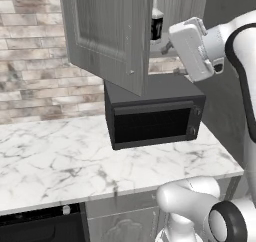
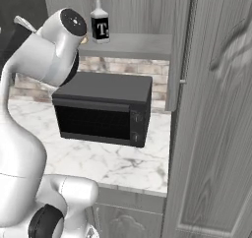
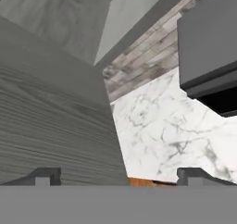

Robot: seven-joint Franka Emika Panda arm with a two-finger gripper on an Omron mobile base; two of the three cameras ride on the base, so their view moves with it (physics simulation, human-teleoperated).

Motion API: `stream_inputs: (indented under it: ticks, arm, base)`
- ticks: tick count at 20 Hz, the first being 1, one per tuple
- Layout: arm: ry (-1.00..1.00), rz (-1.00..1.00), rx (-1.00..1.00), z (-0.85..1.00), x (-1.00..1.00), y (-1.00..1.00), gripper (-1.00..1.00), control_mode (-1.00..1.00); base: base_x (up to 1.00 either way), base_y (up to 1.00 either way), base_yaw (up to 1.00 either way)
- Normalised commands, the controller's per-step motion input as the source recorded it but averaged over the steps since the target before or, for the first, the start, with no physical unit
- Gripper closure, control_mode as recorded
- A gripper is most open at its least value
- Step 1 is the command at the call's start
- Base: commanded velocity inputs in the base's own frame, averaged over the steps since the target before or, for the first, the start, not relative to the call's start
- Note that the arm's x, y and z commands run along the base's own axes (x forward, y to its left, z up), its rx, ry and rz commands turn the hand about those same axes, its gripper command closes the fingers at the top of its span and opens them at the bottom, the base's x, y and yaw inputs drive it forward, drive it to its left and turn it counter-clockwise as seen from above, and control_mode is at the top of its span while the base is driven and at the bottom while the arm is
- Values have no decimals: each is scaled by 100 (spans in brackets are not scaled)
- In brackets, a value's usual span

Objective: Get the candle and the liquor from the cabinet and move them to the dining counter.

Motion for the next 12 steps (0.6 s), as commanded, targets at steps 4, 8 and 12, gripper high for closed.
stream_inputs:
  ticks: [4,8,12]
  arm:
    - [0,10,13,-27,17,14,-100,-100]
    - [2,11,13,-14,20,21,-100,-100]
    - [11,9,12,0,21,26,-100,-100]
  base:
    - [0,0,0]
    - [0,0,0]
    - [0,0,0]
